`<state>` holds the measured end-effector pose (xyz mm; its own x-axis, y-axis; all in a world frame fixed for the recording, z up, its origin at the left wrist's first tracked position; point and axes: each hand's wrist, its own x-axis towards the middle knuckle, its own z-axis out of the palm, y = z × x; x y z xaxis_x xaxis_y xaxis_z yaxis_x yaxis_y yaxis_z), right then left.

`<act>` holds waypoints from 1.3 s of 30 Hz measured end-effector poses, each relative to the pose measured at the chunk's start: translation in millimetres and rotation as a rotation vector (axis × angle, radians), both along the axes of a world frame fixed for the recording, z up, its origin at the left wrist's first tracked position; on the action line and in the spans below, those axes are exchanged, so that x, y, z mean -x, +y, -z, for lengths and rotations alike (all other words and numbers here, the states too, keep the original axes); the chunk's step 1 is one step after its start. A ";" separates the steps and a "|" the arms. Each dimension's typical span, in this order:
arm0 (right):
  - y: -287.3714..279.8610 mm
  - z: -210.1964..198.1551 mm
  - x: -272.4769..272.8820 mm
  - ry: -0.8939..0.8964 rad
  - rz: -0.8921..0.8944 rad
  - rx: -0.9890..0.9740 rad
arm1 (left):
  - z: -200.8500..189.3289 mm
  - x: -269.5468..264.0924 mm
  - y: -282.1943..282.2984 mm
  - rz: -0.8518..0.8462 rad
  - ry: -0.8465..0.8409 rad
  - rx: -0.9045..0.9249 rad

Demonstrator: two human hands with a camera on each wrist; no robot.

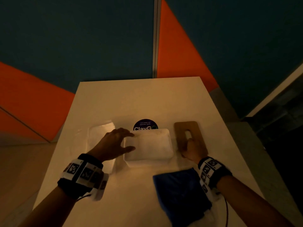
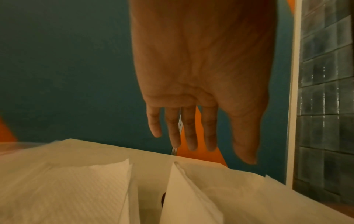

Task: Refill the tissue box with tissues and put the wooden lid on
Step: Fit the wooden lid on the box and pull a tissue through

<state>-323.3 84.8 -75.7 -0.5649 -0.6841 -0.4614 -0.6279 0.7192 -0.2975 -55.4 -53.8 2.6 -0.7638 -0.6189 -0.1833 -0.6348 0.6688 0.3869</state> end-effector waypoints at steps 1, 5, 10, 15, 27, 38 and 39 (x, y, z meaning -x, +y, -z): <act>-1.0 0.6 -0.9 0.016 0.004 0.025 | 0.0 -1.4 3.2 -0.004 0.025 -0.004; -5.1 -0.4 -2.4 -0.087 0.119 0.105 | 0.1 -5.7 15.9 -0.037 0.054 -0.040; 6.4 -37.3 7.9 -0.194 0.229 0.233 | 3.4 -14.4 23.6 -0.080 0.151 -0.039; 16.4 -83.8 8.1 -0.123 0.098 0.418 | 3.5 -20.8 23.3 -0.275 0.336 0.026; -17.5 -97.1 -56.8 -0.054 -0.641 0.074 | 14.3 -13.1 28.7 -0.678 0.341 -0.438; -28.4 -80.4 -62.9 -0.087 -0.662 0.025 | 29.0 -8.1 37.5 -0.687 0.215 -0.250; -28.2 -79.9 -62.3 -0.087 -0.660 0.022 | 29.2 -8.0 38.0 -0.682 0.215 -0.247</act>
